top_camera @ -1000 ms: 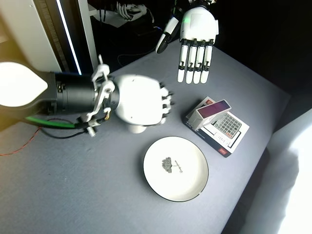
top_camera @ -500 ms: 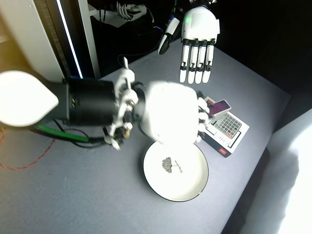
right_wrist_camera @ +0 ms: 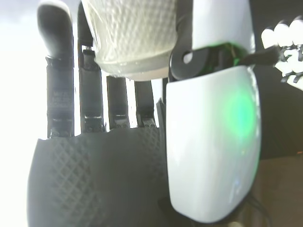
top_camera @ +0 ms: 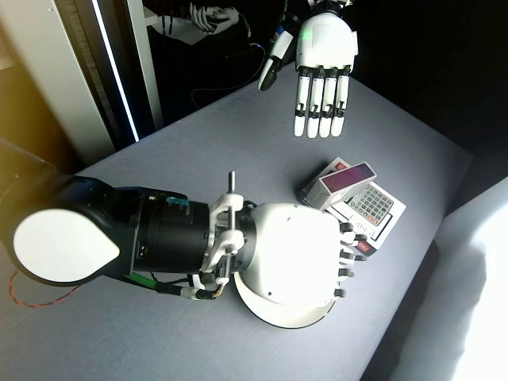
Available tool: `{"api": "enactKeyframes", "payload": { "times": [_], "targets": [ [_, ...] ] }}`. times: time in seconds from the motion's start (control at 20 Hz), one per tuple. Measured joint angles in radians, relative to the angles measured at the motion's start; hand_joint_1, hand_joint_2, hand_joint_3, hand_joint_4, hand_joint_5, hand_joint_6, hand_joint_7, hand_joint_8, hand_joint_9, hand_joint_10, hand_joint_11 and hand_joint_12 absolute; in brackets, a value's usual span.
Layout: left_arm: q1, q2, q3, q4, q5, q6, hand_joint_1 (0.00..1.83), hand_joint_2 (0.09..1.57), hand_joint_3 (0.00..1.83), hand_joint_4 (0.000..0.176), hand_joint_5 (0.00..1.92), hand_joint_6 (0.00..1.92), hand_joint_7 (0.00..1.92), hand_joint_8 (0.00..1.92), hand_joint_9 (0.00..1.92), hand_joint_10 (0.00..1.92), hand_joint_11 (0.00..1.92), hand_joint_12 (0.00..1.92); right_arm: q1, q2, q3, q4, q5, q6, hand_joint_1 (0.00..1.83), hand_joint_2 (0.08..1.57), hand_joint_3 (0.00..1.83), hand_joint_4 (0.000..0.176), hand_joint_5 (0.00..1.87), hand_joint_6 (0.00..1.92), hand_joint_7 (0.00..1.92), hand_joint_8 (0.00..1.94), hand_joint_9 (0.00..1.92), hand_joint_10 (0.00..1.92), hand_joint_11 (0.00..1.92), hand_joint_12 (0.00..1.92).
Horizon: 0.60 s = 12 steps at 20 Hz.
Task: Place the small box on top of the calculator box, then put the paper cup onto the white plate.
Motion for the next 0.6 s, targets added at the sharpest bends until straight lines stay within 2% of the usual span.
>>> {"api": "enactKeyframes", "payload": {
  "times": [0.25, 0.4, 0.45, 0.55, 0.6],
  "targets": [
    [0.000, 0.000, 0.000, 0.000, 0.001, 0.000, 0.07, 1.15, 0.00, 0.000, 0.16, 0.00, 0.18, 0.00, 0.16, 0.00, 0.00, 0.35, -0.035, -0.017, 0.000, 0.186, 0.043, -0.105, 1.49, 1.10, 0.00, 0.000, 0.86, 1.03, 1.05, 0.76, 0.97, 0.98, 0.81, 1.53],
    [0.000, 0.000, 0.000, 0.000, 0.005, 0.000, 0.09, 1.16, 0.00, 0.000, 0.14, 0.00, 0.15, 0.00, 0.13, 0.00, 0.00, 0.28, -0.076, -0.030, 0.000, 0.243, 0.080, -0.167, 1.49, 1.14, 0.00, 0.000, 0.77, 1.19, 0.90, 0.96, 0.90, 1.13, 0.76, 1.61],
    [0.000, 0.000, 0.000, 0.000, 0.006, 0.000, 0.13, 1.14, 0.00, 0.000, 0.17, 0.00, 0.18, 0.00, 0.16, 0.00, 0.01, 0.31, -0.093, -0.035, 0.000, 0.274, 0.090, -0.185, 1.49, 1.15, 0.00, 0.000, 0.75, 1.23, 0.85, 1.03, 0.88, 1.16, 0.74, 1.63],
    [0.000, 0.000, 0.000, 0.000, 0.007, 0.000, 0.08, 1.16, 0.01, 0.000, 0.13, 0.00, 0.13, 0.00, 0.11, 0.00, 0.00, 0.25, -0.112, -0.038, -0.001, 0.326, 0.116, -0.214, 1.48, 1.16, 0.00, 0.000, 0.74, 1.23, 0.85, 0.98, 0.88, 1.17, 0.75, 1.66],
    [0.000, 0.000, 0.000, 0.000, 0.007, -0.001, 0.08, 1.16, 0.00, 0.000, 0.12, 0.00, 0.12, 0.00, 0.10, 0.00, 0.00, 0.23, -0.126, -0.038, -0.001, 0.354, 0.137, -0.236, 1.39, 1.16, 0.00, 0.000, 0.74, 1.29, 0.88, 1.01, 0.90, 1.24, 0.67, 1.20]
  ]
}}
